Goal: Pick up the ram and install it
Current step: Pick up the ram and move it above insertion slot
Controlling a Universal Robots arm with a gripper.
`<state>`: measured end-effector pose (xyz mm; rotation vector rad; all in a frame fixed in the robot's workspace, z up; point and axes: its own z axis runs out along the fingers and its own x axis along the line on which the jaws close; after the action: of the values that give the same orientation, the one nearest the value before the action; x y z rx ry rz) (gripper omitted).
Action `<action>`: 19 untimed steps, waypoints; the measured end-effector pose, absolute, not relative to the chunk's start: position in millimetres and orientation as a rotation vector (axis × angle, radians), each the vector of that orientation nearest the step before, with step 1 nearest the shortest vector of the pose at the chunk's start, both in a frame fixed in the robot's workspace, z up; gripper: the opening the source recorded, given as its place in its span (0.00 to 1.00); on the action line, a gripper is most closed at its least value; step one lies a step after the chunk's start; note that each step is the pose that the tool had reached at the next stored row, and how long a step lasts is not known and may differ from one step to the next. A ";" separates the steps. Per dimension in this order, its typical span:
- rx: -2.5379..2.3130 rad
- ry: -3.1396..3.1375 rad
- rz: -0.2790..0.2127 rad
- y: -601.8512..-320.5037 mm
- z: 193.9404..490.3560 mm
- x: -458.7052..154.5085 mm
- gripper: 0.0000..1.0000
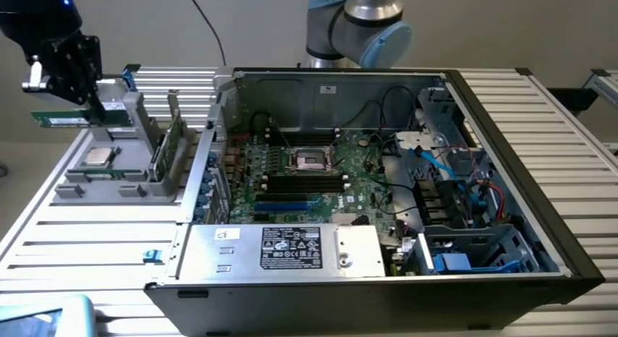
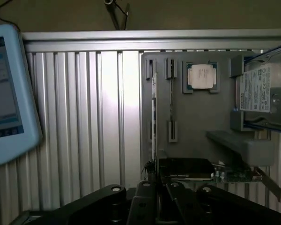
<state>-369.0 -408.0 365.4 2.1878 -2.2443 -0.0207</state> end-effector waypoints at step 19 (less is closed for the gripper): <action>2.177 -2.233 -0.044 -412.3 418.5 -286.3 0.14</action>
<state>-286.3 -412.3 418.5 2.1766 -2.2329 -0.0444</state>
